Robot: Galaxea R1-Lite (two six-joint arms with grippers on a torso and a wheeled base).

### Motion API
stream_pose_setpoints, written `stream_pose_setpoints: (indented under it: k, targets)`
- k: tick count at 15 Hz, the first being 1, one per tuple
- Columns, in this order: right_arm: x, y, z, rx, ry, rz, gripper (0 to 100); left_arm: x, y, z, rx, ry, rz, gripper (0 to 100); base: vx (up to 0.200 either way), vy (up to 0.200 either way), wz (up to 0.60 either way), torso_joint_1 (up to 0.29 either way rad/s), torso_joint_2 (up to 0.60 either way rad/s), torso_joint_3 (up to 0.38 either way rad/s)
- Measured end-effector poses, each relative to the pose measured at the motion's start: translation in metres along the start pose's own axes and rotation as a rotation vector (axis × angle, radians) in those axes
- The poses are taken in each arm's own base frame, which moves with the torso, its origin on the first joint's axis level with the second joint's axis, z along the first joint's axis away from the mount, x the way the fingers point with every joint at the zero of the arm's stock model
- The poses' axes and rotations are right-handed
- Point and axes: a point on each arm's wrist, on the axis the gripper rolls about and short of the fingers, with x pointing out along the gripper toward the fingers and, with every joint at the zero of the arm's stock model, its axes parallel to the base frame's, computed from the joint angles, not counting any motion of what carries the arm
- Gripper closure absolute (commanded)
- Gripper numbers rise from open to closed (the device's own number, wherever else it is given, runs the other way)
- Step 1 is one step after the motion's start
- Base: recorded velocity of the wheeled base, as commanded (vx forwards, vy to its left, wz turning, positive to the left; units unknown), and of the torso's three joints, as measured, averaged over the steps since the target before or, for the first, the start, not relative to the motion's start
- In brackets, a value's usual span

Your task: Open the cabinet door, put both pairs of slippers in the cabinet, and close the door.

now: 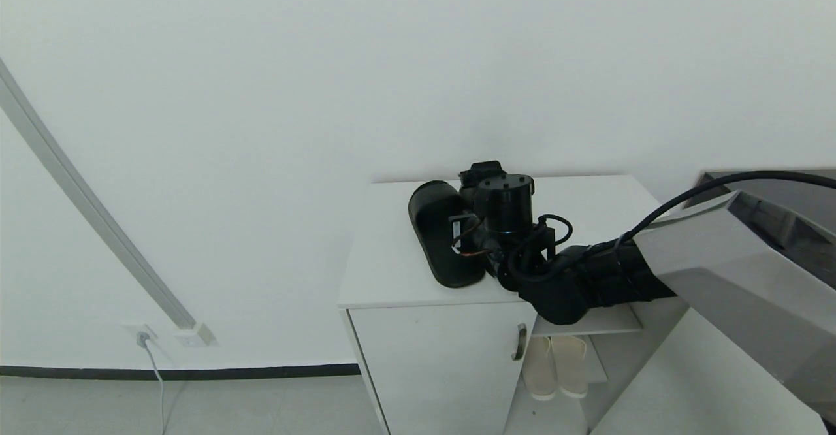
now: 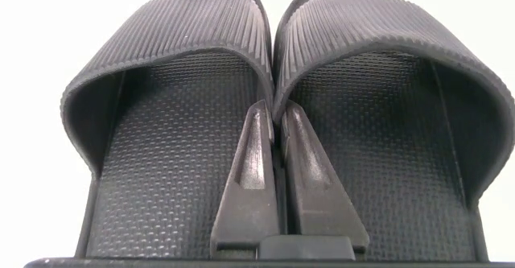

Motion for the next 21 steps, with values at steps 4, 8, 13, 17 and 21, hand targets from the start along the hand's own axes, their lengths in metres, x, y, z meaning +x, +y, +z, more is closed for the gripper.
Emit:
stream_pose_setpoints:
  k: [4, 8, 13, 17, 21]
  targets:
    - [-0.038, -0.002, 0.011, -0.012, 0.024, 0.075, 100, 0.0, 0.0, 0.0, -0.001, 0.0, 0.0, 100, 0.0, 0.0, 0.0, 0.0, 0.0, 0.0]
    - [-0.095, -0.022, 0.008, -0.041, 0.101, 0.211, 100, 0.0, 0.0, 0.0, -0.001, 0.0, 0.001, 100, 0.0, 0.0, 0.0, 0.0, 0.0, 0.0]
    - [-0.167, -0.054, -0.003, -0.063, 0.166, 0.317, 100, 0.0, 0.0, 0.0, 0.0, 0.0, 0.0, 100, 0.0, 0.0, 0.0, 0.0, 0.0, 0.0]
    - [-0.188, -0.059, 0.001, -0.06, 0.151, 0.348, 100, 0.0, 0.0, 0.0, 0.0, 0.0, 0.0, 100, 0.0, 0.0, 0.0, 0.0, 0.0, 0.0]
    - [-0.192, -0.059, 0.001, -0.062, 0.15, 0.353, 100, 0.0, 0.0, 0.0, 0.0, 0.001, 0.0, 100, -0.05, 0.0, 0.0, 0.001, 0.0, 0.002]
